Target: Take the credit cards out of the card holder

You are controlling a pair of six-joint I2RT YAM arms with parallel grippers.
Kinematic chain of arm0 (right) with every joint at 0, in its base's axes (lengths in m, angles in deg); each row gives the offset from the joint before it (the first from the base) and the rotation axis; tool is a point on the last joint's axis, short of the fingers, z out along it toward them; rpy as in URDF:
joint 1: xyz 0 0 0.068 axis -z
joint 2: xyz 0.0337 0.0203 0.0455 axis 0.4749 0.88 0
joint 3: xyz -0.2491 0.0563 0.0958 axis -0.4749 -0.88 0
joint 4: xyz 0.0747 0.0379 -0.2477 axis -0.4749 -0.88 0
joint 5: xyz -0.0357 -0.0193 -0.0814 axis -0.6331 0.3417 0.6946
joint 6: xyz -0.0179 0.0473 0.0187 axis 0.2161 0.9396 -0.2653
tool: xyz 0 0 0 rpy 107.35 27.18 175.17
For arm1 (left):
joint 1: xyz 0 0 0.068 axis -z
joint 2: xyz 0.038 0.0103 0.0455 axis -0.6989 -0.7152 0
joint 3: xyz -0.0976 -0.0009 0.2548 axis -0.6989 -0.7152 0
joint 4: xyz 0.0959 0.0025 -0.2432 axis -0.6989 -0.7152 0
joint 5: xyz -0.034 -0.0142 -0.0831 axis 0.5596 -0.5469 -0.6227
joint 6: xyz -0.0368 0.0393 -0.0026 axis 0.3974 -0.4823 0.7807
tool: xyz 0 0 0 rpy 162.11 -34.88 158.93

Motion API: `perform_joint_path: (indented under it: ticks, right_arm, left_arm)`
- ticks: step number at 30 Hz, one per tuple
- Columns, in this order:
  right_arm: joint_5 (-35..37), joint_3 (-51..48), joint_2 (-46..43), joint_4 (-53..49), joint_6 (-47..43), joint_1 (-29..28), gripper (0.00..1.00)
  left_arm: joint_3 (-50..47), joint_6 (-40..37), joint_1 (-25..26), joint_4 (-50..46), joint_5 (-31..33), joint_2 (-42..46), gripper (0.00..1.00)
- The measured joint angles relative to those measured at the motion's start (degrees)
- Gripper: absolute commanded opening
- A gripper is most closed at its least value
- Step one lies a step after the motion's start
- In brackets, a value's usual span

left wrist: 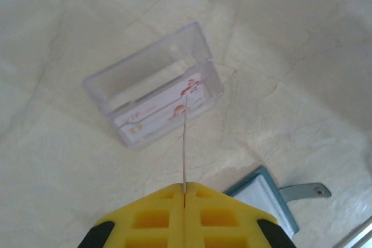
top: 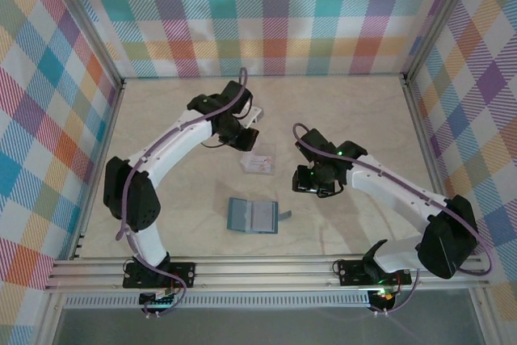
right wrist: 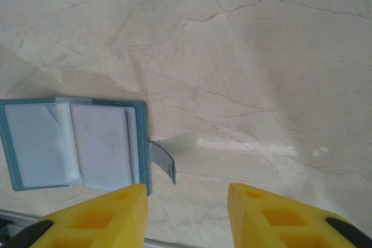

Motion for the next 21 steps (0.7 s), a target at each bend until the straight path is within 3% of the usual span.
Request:
perform_joint_path:
  ticks: [5,11,21]
  right_arm:
    - [0.00,-0.02,-0.72,-0.76,-1.29,1.36,0.43]
    - [0.02,-0.76,-2.80,-1.55,-2.38,2.75,0.43]
    - [0.02,-1.95,-6.19,-3.28,-4.04,6.75,0.43]
  left_arm:
    - [6.23,-17.29,0.00,-4.63,-4.20,-2.21,0.00]
    - [7.26,-35.78,0.00,-7.61,-6.95,-2.16,0.00]
    - [18.05,-50.99,0.17,-14.67,-2.97,-10.58,0.00]
